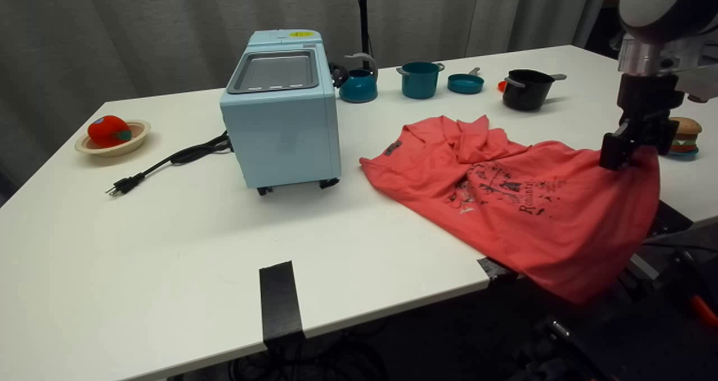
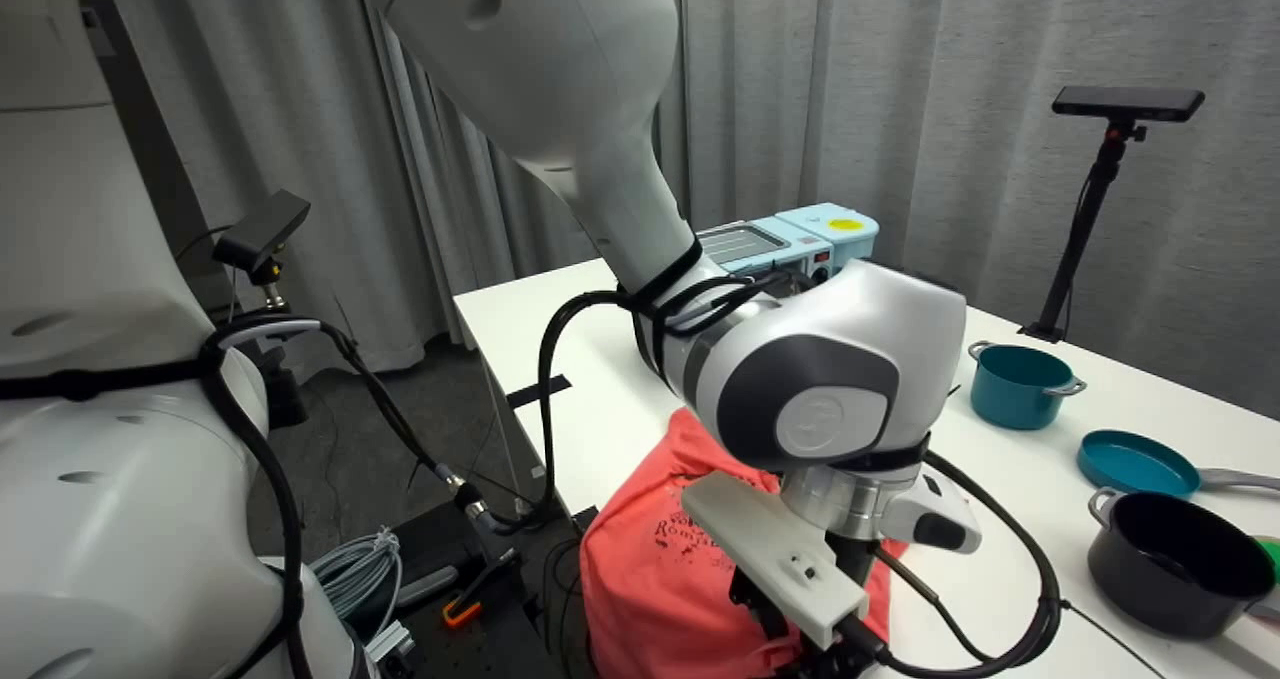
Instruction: Fold the sweatshirt from bottom to top
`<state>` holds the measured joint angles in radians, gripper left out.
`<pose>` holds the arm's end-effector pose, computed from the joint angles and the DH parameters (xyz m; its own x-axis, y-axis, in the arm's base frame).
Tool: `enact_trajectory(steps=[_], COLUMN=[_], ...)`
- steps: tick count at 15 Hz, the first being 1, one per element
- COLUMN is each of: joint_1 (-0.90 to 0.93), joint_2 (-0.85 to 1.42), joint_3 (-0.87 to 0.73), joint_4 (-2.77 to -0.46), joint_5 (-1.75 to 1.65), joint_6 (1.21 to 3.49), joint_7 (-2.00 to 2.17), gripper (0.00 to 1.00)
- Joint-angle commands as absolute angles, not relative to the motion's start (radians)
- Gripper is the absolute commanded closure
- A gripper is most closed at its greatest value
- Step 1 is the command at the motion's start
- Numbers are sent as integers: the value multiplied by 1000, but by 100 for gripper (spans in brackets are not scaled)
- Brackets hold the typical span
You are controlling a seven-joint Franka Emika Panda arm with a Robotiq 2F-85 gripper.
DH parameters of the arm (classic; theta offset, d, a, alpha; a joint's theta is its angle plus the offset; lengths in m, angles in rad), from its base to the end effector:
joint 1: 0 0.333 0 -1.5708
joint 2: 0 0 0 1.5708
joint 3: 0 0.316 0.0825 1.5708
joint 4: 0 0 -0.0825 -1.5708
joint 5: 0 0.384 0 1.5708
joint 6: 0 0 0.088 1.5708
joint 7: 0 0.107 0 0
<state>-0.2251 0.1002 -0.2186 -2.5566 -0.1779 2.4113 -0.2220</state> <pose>0.3828 -0.1855 0.2138 0.9607 -0.0795 -0.2659 -0.0696 -0.9965 0.0468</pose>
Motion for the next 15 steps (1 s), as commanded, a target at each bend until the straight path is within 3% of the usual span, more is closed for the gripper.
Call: enact_trajectory(steps=[1, 5, 14, 15], joint_1=[-213, -191, -117, -110], joint_2=[48, 56, 111, 121], joint_3=[-182, -142, -50, -40], joint_4=[-2485, -2392, -2260, -2256], joint_5=[-18, 227, 536, 547], joint_6=[2274, 2238, 2491, 2526], joint_7=[-278, -276, -214, -218], gripper=[100, 100, 100, 91])
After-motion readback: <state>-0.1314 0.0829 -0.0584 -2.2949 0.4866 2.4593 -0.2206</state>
